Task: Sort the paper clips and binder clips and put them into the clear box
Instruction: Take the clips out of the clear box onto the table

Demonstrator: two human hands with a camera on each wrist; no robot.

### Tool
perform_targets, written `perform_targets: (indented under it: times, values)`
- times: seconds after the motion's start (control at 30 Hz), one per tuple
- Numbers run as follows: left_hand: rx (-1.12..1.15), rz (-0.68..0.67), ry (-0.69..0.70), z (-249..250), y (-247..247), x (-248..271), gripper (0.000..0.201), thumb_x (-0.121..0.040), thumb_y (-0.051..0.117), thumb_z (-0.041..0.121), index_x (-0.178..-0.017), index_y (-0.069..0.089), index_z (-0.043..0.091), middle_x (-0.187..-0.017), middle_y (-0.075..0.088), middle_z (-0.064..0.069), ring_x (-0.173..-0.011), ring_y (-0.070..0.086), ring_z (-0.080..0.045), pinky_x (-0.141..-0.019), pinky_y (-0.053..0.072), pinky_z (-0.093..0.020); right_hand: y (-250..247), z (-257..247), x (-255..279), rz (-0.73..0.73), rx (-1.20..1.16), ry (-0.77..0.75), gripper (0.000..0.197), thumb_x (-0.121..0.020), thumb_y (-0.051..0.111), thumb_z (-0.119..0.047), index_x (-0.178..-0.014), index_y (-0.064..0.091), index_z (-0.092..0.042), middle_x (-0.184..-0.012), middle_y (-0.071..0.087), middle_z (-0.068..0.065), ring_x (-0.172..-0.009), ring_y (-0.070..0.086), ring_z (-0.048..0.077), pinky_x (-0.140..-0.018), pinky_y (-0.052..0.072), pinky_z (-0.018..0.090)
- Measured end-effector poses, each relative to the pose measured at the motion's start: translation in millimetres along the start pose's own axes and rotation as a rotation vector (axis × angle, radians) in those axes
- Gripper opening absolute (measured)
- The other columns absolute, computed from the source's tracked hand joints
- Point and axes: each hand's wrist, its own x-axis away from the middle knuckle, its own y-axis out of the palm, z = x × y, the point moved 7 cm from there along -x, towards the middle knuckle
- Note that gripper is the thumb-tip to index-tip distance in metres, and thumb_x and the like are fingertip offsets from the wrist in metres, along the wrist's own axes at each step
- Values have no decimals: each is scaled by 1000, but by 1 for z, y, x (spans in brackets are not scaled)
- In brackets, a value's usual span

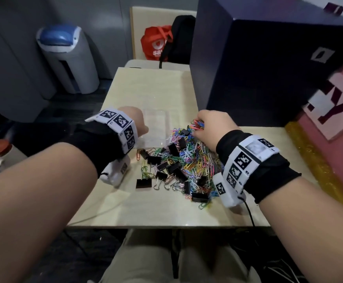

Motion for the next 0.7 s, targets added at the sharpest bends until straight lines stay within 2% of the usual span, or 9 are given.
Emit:
perform_targets:
  times: [0.13, 0.2, 0.23, 0.3, 0.4, 0.47, 0.57, 0.63, 0.7]
  values:
    - [-8, -19, 74, 7, 8, -3, 36, -90, 53, 23, -57, 47, 9, -57, 46, -3, -50, 43, -16, -44, 29, -25, -8, -16, -8, 60, -134, -30, 24, -90, 61, -29, -110, 59, -15, -91, 53, -2, -86, 48, 17, -72, 34, 23]
    - [-6, -34, 105, 10, 11, -2, 28, -90, 53, 22, -66, 56, 8, -62, 50, -2, -56, 47, -18, -45, 30, -24, -8, -25, -14, 70, -203, -44, 18, -90, 62, -29, -104, 59, -18, -84, 51, -6, -83, 47, 15, -70, 35, 23]
    - [-1, -37, 116, 10, 12, -2, 22, -90, 53, 23, -77, 63, 8, -68, 53, -3, -63, 51, -19, -46, 31, -24, -7, -29, -17, 75, -234, -48, 16, -90, 62, -30, -101, 58, -18, -83, 51, -6, -82, 48, 15, -69, 36, 23]
    - [5, -36, 135, 11, 13, -2, 23, -91, 53, 24, -99, 68, 8, -82, 57, -3, -75, 52, -21, -52, 35, -25, -5, -38, -22, 87, -286, -56, 20, -89, 63, -30, -104, 60, -18, -88, 57, -3, -83, 52, 16, -69, 38, 24]
    - [-8, -40, 168, 11, 14, -2, 31, -92, 52, 26, -113, 66, 8, -90, 54, -3, -81, 50, -20, -67, 39, -28, 3, -50, -30, 71, -339, -78, 24, -89, 62, -28, -111, 62, -18, -105, 64, 1, -93, 60, 19, -77, 46, 25]
    - [-15, -38, 174, 11, 14, -2, 34, -93, 52, 28, -117, 65, 9, -92, 53, -3, -83, 50, -20, -70, 39, -28, 9, -55, -34, 30, -343, -91, 26, -90, 62, -28, -115, 62, -22, -113, 64, 0, -99, 62, 19, -85, 49, 27]
    - [-20, -33, 187, 11, 12, -2, 36, -93, 53, 31, -119, 64, 9, -95, 57, -4, -85, 50, -18, -72, 39, -27, 17, -59, -37, -55, -282, -110, 31, -94, 56, -28, -124, 58, -24, -127, 60, 0, -113, 57, 19, -93, 43, 26]
    - [-24, -28, 199, 13, 10, -2, 36, -94, 54, 31, -120, 64, 9, -104, 63, -6, -86, 49, -18, -72, 39, -27, 19, -61, -39, -99, -245, -119, 31, -96, 51, -22, -127, 57, -22, -132, 57, 0, -114, 57, 19, -94, 43, 26]
    - [-30, -25, 204, 15, 9, -2, 35, -93, 55, 31, -120, 64, 10, -98, 60, -4, -85, 49, -18, -72, 38, -26, 20, -62, -42, -128, -206, -120, 32, -96, 46, -12, -124, 57, -21, -131, 57, 1, -110, 60, 22, -91, 47, 29]
